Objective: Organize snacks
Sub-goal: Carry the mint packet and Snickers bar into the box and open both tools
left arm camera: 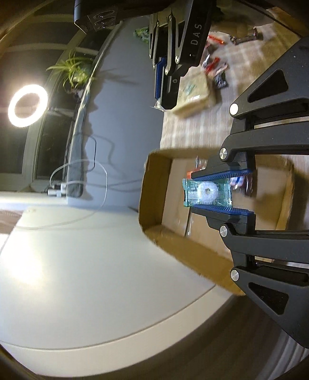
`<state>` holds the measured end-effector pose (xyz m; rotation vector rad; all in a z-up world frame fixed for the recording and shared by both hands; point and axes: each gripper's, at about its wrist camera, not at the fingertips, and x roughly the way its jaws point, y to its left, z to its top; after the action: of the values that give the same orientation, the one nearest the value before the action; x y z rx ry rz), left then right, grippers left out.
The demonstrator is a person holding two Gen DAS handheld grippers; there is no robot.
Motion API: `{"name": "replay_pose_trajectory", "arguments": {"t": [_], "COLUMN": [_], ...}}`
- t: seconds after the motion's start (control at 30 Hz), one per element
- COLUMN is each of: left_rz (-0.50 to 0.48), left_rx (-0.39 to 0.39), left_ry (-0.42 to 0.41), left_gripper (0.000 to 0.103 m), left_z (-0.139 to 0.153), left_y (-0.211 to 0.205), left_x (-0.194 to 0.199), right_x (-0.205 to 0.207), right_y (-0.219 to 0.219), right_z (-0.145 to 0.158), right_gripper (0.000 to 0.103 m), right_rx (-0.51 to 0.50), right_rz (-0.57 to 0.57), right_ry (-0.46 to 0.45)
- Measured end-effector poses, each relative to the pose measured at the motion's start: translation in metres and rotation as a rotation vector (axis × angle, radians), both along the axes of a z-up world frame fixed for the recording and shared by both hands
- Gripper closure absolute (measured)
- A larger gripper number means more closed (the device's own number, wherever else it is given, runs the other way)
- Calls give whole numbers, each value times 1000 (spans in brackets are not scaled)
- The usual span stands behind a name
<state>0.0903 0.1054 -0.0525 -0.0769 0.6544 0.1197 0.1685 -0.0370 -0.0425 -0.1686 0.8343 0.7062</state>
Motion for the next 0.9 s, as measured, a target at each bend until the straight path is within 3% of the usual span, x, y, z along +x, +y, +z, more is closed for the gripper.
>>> {"name": "replay_pose_trajectory", "arguments": {"t": [0.4, 0.9], "left_rz": [50, 51], "left_rx": [3, -6], "left_ry": [7, 22], "left_gripper": [84, 81], "left_z": [-8, -13], "left_y": [32, 43], "left_x": [19, 32], "right_x": [44, 72], "right_y": [60, 83], "right_z": [-21, -43], "right_gripper": [81, 81], "right_rx": [-2, -19], "right_rz": [59, 68], "right_ry": [27, 64]}}
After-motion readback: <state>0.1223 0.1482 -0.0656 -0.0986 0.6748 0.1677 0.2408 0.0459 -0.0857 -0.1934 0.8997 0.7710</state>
